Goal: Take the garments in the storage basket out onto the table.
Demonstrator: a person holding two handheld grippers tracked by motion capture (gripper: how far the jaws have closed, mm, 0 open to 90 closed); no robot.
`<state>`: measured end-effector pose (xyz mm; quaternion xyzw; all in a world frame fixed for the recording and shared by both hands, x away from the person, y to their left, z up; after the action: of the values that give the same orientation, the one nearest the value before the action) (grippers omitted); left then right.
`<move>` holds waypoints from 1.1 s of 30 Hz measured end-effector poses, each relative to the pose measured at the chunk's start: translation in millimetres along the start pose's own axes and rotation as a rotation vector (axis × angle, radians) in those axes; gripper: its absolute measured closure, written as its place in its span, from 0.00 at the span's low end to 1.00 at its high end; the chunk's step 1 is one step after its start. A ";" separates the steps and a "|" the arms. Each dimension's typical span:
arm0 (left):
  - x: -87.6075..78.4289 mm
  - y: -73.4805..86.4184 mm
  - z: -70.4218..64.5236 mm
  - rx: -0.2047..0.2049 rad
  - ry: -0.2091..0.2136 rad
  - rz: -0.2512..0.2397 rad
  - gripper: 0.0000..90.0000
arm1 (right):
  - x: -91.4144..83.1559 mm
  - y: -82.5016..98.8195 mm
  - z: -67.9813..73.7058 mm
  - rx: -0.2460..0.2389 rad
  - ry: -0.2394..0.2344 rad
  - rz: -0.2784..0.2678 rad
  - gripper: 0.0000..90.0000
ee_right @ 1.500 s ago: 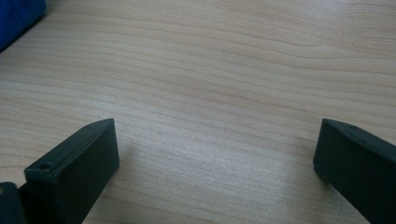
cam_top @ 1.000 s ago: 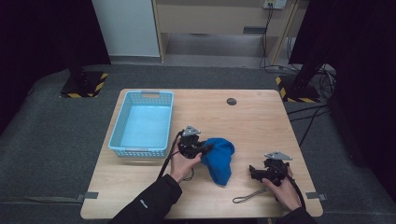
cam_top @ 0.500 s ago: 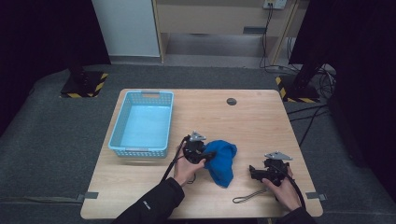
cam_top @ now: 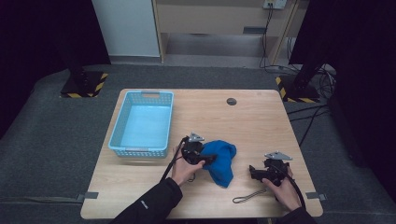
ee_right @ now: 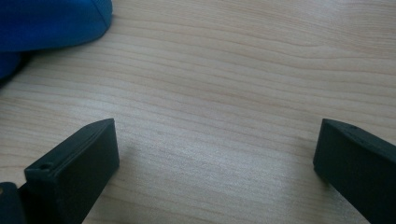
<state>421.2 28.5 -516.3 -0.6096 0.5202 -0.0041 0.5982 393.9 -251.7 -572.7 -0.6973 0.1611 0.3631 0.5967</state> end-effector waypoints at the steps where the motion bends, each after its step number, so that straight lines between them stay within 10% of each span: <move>1: -2.7 -0.5 0.7 0.007 -0.008 -0.001 0.29 | 0.0 0.0 0.0 0.000 0.000 0.000 0.00; 33: -55.7 31.0 -4.9 0.080 0.078 -0.115 0.16 | -0.1 0.0 0.1 0.000 0.000 0.000 0.00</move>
<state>373.1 68.5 -503.2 -0.6135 0.5068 -0.0830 0.5998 393.8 -251.7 -572.6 -0.6972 0.1609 0.3633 0.5967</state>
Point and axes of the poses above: each handheld gripper's, and its own axes: x roughly forward along the jaws, y roughly out of its underside, z roughly to its left, the point moved 4 cm from there along x, roughly forward along the jaws, and after that the axes turned 2 degrees about -x, right-handed, at the moved point
